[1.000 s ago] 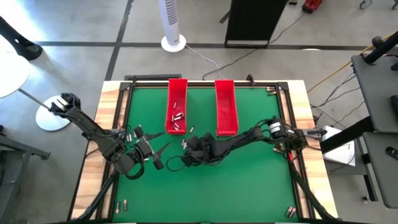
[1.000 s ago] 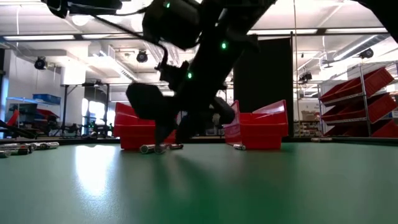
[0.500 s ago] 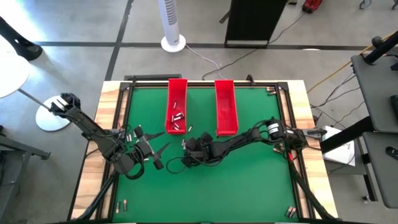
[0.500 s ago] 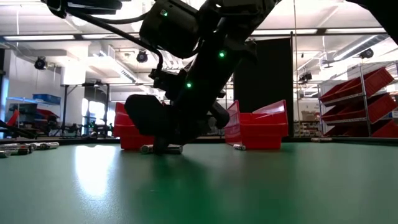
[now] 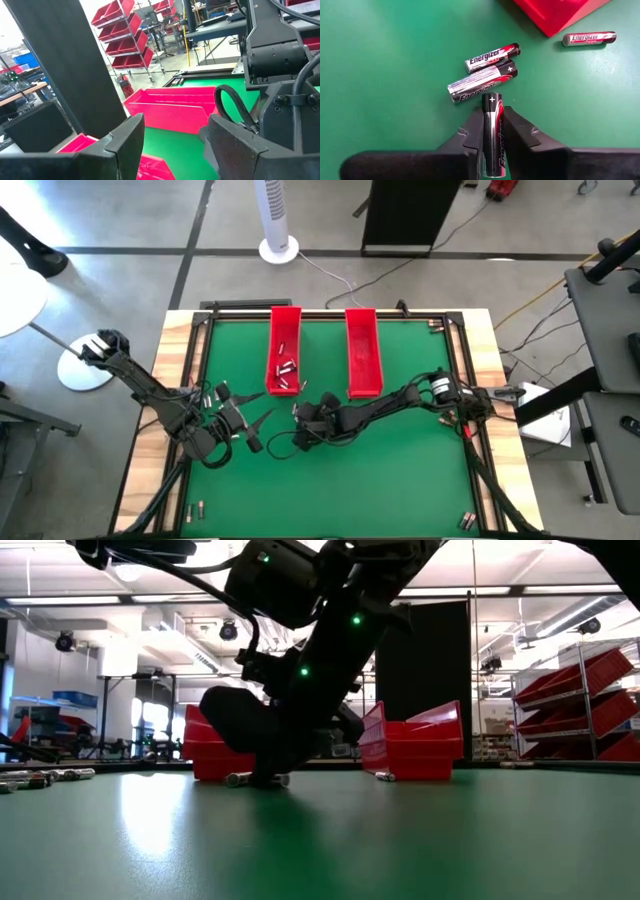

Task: Sort batteries
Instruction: Put the silver battery into the left red bin

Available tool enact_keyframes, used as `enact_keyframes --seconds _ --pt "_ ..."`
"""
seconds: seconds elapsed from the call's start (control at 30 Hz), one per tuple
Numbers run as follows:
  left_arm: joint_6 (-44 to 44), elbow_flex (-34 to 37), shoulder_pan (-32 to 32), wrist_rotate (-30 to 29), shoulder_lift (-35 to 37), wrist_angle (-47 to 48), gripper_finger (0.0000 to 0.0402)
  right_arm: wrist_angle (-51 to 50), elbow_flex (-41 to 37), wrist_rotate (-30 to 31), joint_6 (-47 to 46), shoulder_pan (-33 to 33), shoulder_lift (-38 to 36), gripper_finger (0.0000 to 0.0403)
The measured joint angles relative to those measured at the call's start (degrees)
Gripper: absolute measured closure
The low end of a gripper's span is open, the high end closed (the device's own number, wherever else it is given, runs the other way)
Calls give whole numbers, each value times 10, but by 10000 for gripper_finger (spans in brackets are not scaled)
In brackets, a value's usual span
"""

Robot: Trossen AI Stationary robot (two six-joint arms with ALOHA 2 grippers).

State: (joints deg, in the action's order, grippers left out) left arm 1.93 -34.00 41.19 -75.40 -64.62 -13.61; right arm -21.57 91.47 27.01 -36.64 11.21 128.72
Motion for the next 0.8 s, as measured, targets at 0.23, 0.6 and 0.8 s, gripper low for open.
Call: enact_keyframes --seconds 0.23,0.6,0.8 --pt "1 0 0 0 0 0 203 -25 -5 -18 8 6 -48 349" --pt "1 0 0 0 0 0 203 79 -3 56 144 -12 -124 352" --pt "1 0 0 0 0 0 203 212 -1 59 240 -64 -111 350"
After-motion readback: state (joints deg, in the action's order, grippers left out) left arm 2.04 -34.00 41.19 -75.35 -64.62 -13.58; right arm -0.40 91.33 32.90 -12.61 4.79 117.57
